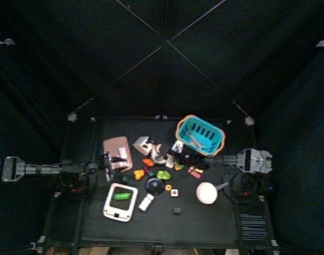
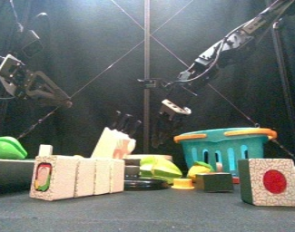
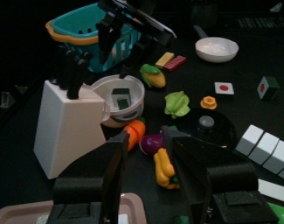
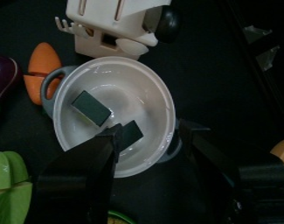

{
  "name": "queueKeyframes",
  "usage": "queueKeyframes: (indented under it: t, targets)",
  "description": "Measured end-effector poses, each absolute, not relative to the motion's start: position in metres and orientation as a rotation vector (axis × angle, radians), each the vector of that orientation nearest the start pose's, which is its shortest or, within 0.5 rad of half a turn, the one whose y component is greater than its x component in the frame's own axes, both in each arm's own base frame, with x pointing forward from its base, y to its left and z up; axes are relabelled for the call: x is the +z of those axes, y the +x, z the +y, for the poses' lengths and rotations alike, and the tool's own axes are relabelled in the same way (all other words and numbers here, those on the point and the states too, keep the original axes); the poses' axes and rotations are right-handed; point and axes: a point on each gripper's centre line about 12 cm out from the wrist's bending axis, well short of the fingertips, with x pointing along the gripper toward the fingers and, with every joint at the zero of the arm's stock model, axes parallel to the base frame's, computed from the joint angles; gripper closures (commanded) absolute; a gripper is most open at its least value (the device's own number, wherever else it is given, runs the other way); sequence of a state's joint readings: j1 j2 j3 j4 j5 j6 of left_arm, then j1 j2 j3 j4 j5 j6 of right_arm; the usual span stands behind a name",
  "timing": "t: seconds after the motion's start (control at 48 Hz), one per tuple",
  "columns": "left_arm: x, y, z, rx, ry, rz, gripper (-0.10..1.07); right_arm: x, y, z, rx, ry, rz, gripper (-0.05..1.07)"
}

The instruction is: Grab sushi piece

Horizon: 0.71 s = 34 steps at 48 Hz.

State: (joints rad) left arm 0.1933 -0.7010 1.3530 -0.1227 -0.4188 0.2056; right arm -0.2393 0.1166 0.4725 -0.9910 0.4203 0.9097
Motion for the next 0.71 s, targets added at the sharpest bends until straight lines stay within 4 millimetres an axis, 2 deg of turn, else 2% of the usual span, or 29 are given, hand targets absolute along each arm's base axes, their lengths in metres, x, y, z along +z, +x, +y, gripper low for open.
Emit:
queueKeyframes:
  t: [0.104, 0.25, 0.438, 0.583, 0.688, 0.708]
  targets:
    - [0.185, 0.200, 0.045, 0.231, 0.074, 0.245, 0.21, 0.167, 0.398, -0.133, -0.527, -0.076, 0.855, 0.15]
    - [0.185, 0.200, 0.045, 0.231, 0.074, 0.245, 0.21, 0.166, 0.391, -0.115, -0.523, -0.032, 0.878, 0.15]
    - [0.186, 0.202, 0.044, 0.223, 0.075, 0.247, 0.21, 0.176, 0.372, -0.069, -0.462, 0.026, 0.881, 0.15]
    - [0.192, 0.218, 0.032, 0.156, 0.082, 0.247, 0.21, 0.181, 0.356, -0.039, -0.391, 0.009, 0.877, 0.15]
    - [0.193, 0.233, 0.019, 0.096, 0.090, 0.262, 0.21, 0.179, 0.345, -0.028, -0.359, -0.006, 0.885, 0.15]
    - [0.193, 0.241, 0.013, 0.068, 0.094, 0.273, 0.21, 0.178, 0.340, -0.026, -0.354, -0.008, 0.887, 0.15]
